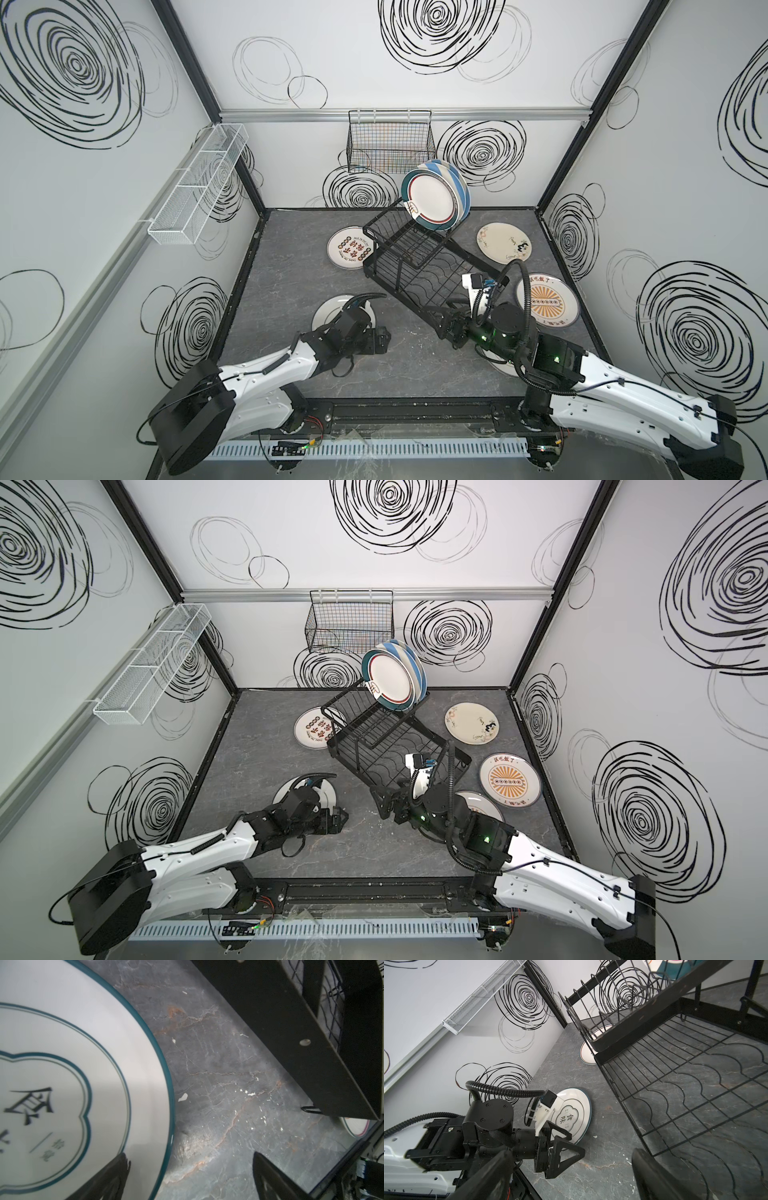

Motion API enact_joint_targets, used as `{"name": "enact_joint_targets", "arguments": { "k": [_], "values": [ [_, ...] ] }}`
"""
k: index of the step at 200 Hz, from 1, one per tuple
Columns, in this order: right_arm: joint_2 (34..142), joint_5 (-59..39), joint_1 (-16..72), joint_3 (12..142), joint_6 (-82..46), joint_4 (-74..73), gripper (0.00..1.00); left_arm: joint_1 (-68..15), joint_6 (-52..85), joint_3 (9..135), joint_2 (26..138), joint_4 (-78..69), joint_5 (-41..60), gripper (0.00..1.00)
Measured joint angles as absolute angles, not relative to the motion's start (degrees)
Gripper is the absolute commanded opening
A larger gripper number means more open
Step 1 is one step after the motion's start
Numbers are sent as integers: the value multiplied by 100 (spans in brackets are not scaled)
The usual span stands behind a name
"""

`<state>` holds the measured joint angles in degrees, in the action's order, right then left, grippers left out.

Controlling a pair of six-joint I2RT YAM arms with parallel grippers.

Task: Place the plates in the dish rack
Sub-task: 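Draw the left gripper back while the right gripper reaches to the white plate's edge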

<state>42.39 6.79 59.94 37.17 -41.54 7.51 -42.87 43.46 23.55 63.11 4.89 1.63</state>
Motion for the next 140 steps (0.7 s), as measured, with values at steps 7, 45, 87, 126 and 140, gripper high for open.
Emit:
{"name": "enact_joint_targets", "arguments": {
  "k": [7,45,87,126,140],
  "values": [
    [4215,670,5994,3653,-4254,746,91,-4228,4344,2397,6180,650,152,96],
    [4543,591,6239,3052,-4862,296,90,-2867,3850,3240,5524,1546,541,96],
    [6259,414,6805,2904,-5669,-963,91,-622,2834,3964,5546,1822,1343,96],
    [7887,276,6949,2965,-6257,-2309,90,163,2316,3975,5736,1973,2010,96],
    [8374,211,6947,3055,-6379,-2541,87,266,2217,3957,5743,1955,2171,96]
  ]
}}
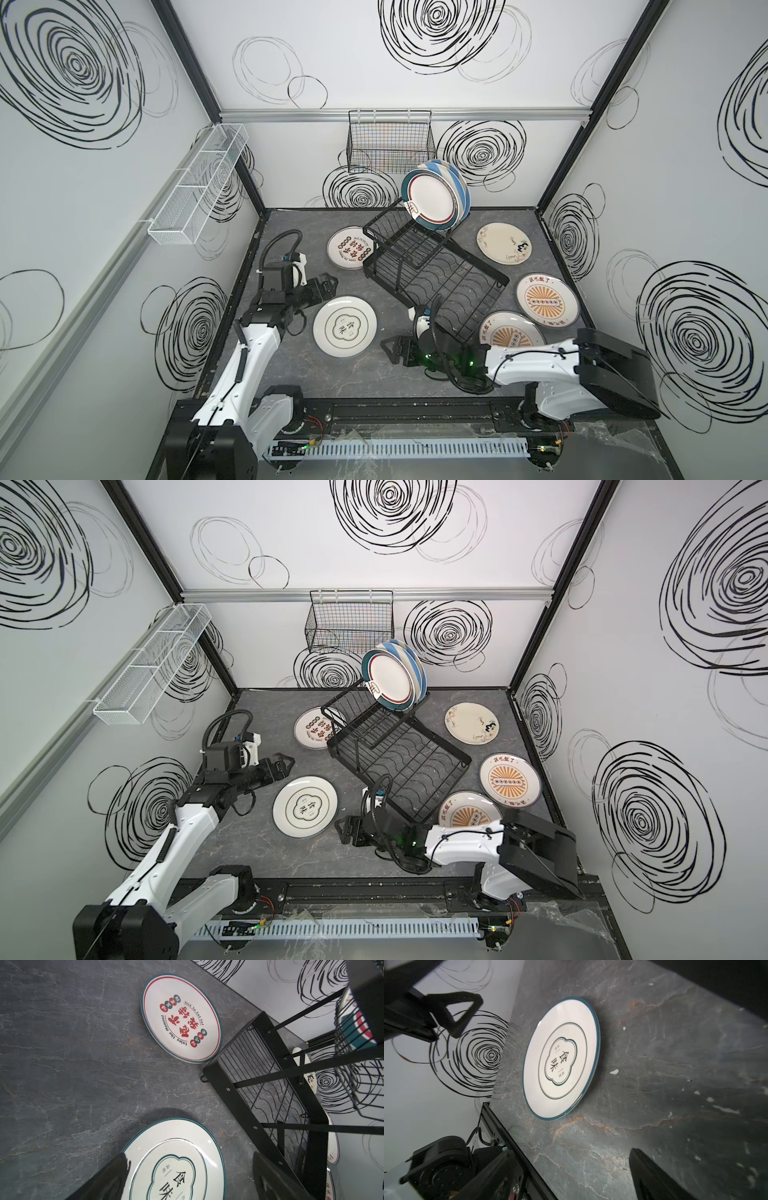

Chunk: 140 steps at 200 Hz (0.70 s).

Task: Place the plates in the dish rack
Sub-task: 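Draw the left gripper back while the right gripper reaches to the white plate's edge, then grip the white plate's edge with the right gripper and tilt it up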

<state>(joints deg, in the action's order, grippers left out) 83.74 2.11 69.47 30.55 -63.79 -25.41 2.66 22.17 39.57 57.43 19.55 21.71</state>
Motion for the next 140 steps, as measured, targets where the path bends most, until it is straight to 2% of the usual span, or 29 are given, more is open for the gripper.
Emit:
{"name": "enact_joint_targets", "arguments": {
  "k": [55,140],
  "values": [
    [9404,-115,6700,3568,-6458,-3173,85,353,2121,3548,5618,1796,2504,96],
    [10359,-338,6254,4442,-6077,-2943,78,419,2121,3417,5535,1592,2722,96]
  ]
}}
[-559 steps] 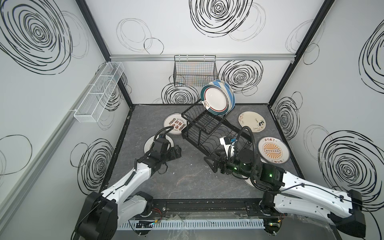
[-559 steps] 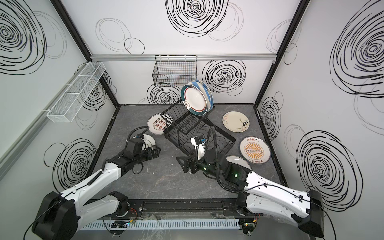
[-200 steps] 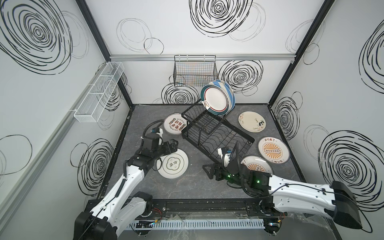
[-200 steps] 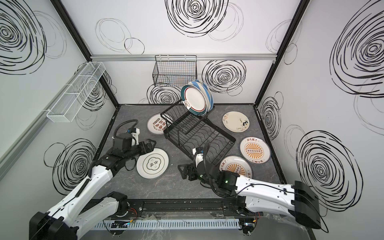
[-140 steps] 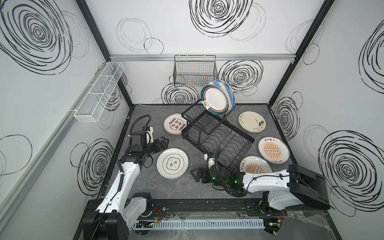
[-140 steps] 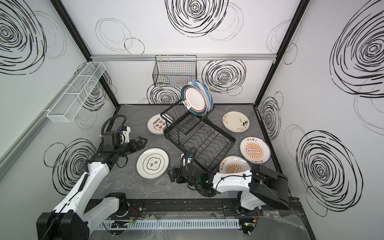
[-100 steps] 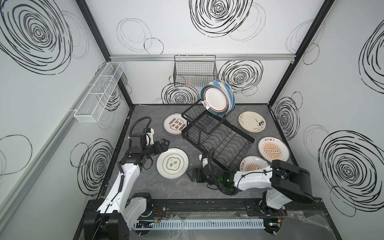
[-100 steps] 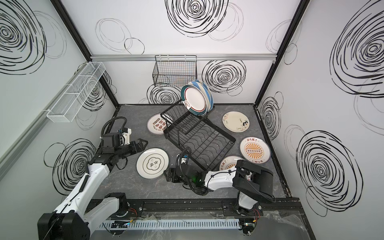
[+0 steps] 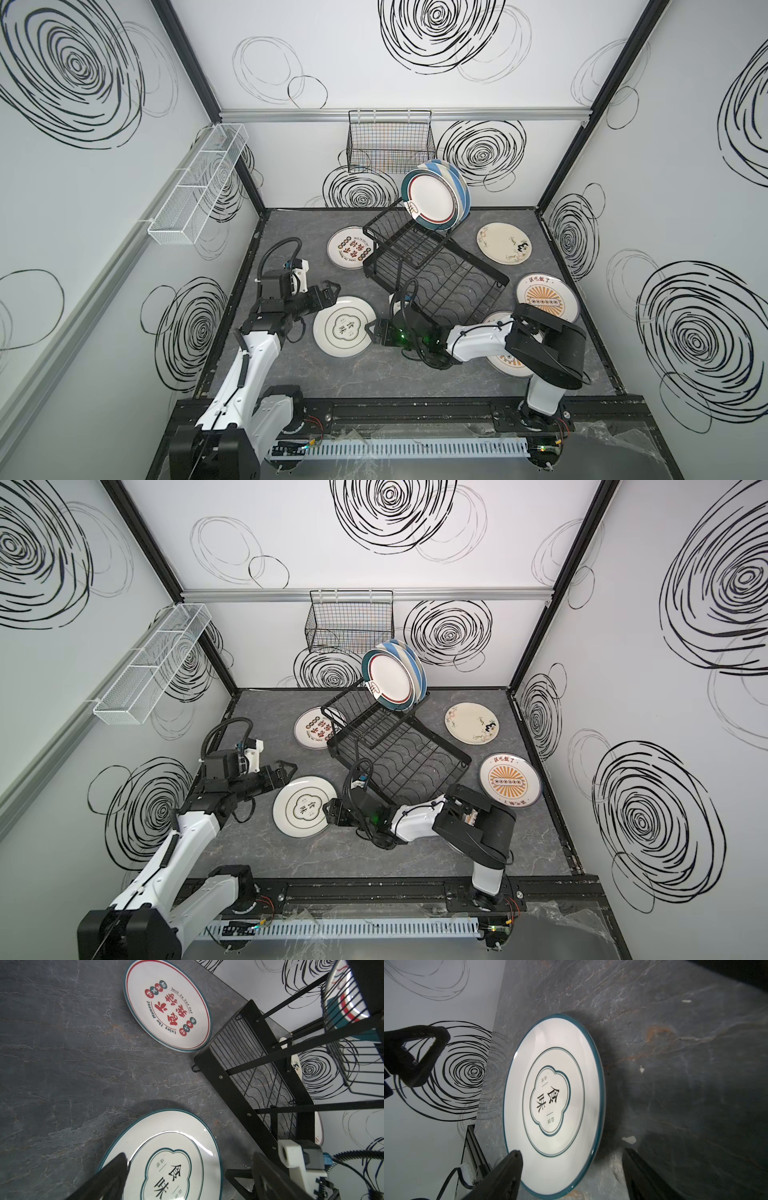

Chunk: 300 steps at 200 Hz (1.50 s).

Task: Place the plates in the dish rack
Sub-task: 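Grip the white plate's edge with the right gripper and tilt it up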

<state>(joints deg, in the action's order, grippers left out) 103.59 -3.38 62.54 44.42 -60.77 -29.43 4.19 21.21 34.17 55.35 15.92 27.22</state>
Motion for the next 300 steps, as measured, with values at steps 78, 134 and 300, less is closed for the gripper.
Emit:
{"name": "enact_joint_targets", "arguments": {
  "k": [78,134,300],
  "values": [
    [10766,-521,6173,4578,-6071,-3170,47,416,2121,3413,5535,1568,2711,96],
    [10875,-637,6007,4560,-6206,-3273,36,408,2121,3406,5527,1535,2698,96],
    [10578,-576,5881,4593,-6261,-2995,0,296,2119,3404,5380,1527,2620,96]
  ]
}}
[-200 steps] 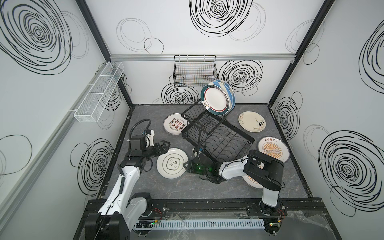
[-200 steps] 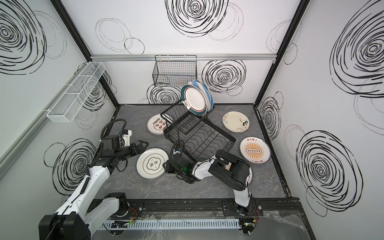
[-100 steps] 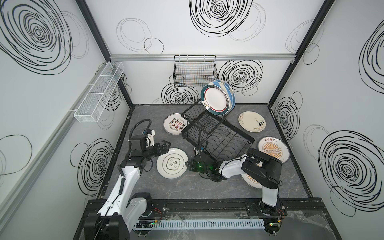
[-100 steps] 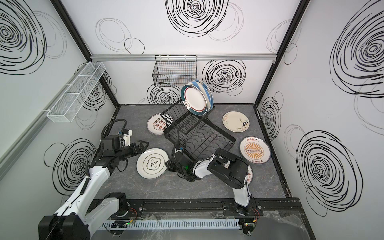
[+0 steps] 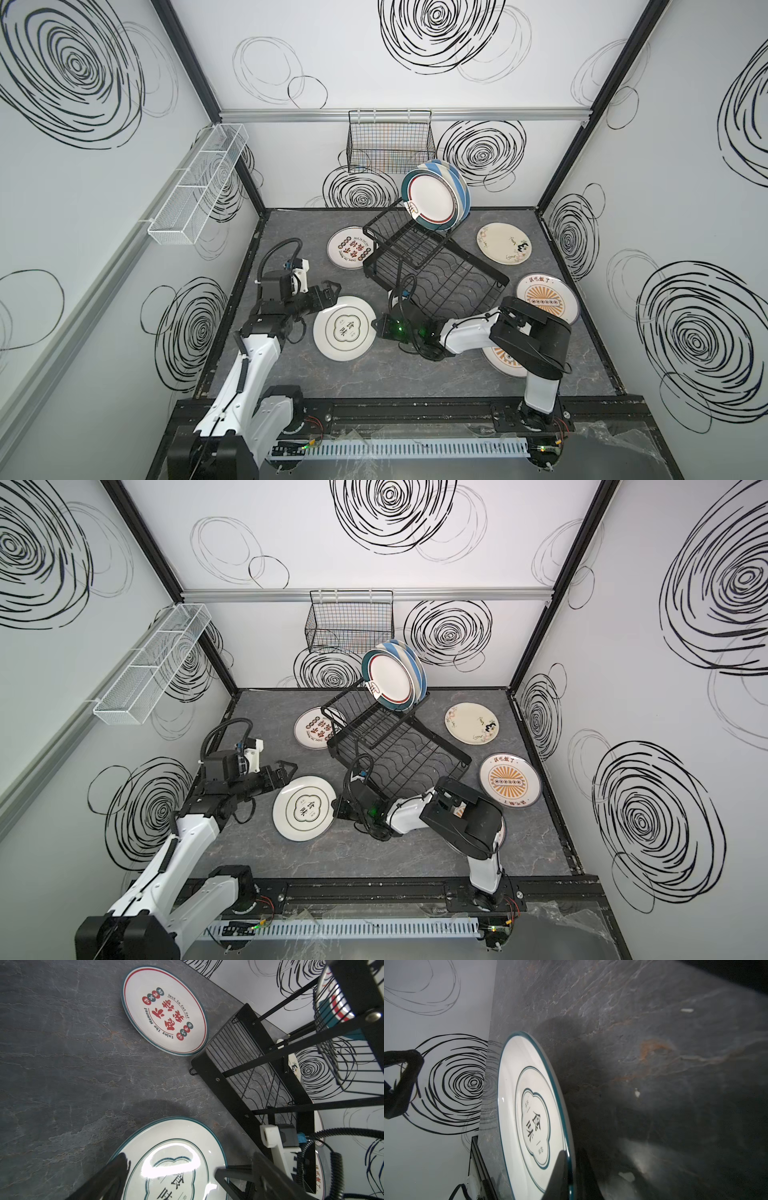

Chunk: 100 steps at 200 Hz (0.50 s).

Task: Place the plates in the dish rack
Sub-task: 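Grip the white plate's edge with the right gripper and tilt it up, then lift the upright white plate with the right gripper and carry it to the rack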

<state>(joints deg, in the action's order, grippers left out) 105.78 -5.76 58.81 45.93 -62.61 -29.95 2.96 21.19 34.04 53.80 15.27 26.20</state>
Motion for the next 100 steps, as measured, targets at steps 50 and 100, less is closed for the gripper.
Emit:
{"name": "enact_joint_targets", "arguments": {
  "k": [50,100],
  "values": [
    [9332,-189,5881,4209,-5806,-1859,0,235,2119,3404,5369,1531,2536,96],
    [7454,202,5881,3981,-5098,-491,0,137,2117,3404,5356,1531,2438,96]
  ]
}}
